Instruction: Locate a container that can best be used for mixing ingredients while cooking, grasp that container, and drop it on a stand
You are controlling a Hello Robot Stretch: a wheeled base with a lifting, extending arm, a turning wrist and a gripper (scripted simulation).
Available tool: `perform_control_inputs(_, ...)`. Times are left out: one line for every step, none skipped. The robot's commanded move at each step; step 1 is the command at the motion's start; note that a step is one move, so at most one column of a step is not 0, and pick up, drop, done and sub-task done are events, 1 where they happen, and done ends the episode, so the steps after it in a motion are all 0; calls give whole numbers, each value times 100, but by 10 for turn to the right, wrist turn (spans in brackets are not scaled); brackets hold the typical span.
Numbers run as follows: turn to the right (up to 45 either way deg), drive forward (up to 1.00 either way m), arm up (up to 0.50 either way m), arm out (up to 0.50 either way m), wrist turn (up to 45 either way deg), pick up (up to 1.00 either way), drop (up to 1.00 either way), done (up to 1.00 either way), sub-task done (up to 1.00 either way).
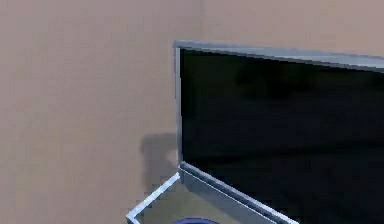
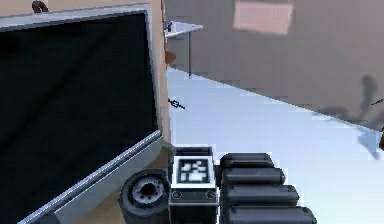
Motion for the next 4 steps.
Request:
perform_control_inputs(-450, 0, 0, 0, 0, 0, 0, 0, 0)
perform_control_inputs(-450, 0, 0, 0, 0, 0, 0, 0, 0)
perform_control_inputs(-90, 0, 0, 0, 0, 0, 0, 0, 0)
perform_control_inputs(450, 0, 0, 0, 0, 0, 0, 0, 0)
